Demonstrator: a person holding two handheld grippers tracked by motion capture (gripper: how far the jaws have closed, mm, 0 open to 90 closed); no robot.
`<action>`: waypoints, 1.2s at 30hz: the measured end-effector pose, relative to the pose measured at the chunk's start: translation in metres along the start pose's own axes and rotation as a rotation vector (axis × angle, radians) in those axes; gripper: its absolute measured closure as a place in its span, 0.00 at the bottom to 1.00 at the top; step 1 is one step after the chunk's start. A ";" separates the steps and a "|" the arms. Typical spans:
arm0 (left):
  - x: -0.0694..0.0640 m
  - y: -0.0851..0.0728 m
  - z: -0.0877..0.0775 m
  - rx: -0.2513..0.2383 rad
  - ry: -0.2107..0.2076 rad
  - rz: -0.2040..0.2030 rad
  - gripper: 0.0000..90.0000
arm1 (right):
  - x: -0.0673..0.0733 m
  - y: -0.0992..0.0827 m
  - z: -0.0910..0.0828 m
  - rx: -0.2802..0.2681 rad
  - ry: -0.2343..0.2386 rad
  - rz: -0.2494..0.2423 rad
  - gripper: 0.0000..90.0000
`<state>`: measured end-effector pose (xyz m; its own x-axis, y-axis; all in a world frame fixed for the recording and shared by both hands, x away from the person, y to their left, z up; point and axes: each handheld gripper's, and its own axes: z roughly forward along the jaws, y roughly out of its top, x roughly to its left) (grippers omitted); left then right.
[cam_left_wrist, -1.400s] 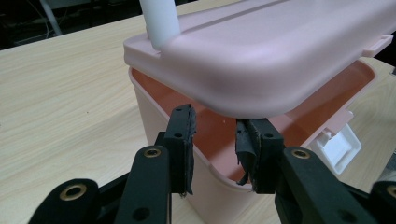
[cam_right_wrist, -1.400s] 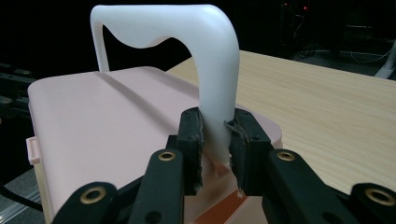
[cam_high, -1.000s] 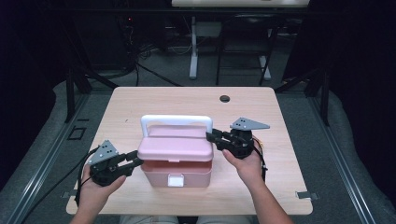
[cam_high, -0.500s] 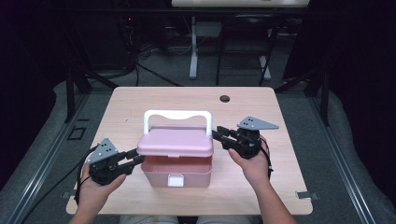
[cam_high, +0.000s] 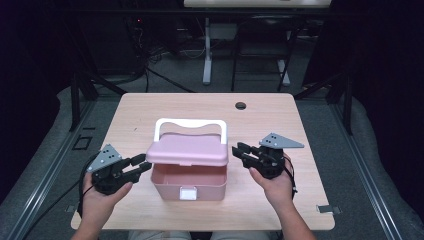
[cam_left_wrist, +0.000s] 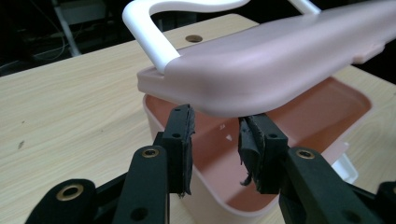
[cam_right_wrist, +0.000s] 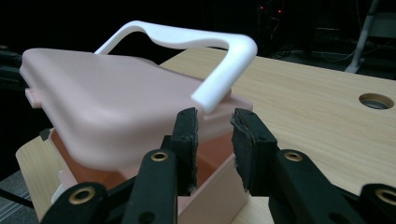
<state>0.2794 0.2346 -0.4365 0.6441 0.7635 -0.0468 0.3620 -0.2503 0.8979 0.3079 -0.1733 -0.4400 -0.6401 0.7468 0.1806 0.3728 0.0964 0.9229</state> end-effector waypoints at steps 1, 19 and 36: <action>0.000 0.001 0.000 -0.003 0.000 -0.004 0.71 | 0.001 -0.001 0.000 0.000 0.000 0.001 0.78; -0.001 0.012 0.004 -0.011 -0.002 0.030 0.74 | 0.005 -0.025 0.004 0.044 0.000 0.014 0.79; -0.004 0.019 0.006 -0.032 -0.019 0.029 0.74 | 0.010 -0.044 0.023 0.116 0.003 -0.007 0.78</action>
<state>0.2878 0.2234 -0.4219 0.6668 0.7447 -0.0283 0.3211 -0.2529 0.9127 0.3001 -0.1552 -0.4869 -0.6447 0.7441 0.1751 0.4430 0.1770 0.8789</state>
